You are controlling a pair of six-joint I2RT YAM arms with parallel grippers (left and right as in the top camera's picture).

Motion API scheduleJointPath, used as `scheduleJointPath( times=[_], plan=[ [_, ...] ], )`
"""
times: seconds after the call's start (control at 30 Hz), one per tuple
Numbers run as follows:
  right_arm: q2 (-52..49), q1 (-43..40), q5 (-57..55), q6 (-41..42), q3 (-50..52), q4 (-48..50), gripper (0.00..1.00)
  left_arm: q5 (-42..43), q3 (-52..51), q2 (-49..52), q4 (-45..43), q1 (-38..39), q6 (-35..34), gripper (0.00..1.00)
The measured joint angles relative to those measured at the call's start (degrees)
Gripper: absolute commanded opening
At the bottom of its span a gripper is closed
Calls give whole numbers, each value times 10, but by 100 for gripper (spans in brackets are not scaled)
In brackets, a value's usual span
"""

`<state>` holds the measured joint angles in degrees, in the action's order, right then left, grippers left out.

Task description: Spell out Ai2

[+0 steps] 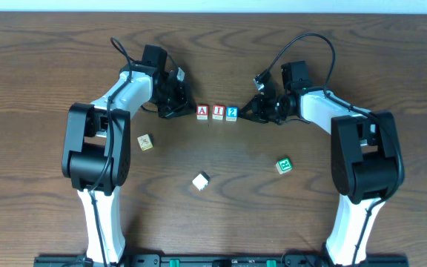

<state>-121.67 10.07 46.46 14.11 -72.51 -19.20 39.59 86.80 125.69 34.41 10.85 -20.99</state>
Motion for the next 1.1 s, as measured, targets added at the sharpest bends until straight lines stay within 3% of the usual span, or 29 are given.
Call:
scheduleJointPath(
  times=[1.1],
  plan=[
    [0, 11, 0, 23, 0, 26, 1, 5, 0, 0, -16, 9, -3, 6]
  ],
)
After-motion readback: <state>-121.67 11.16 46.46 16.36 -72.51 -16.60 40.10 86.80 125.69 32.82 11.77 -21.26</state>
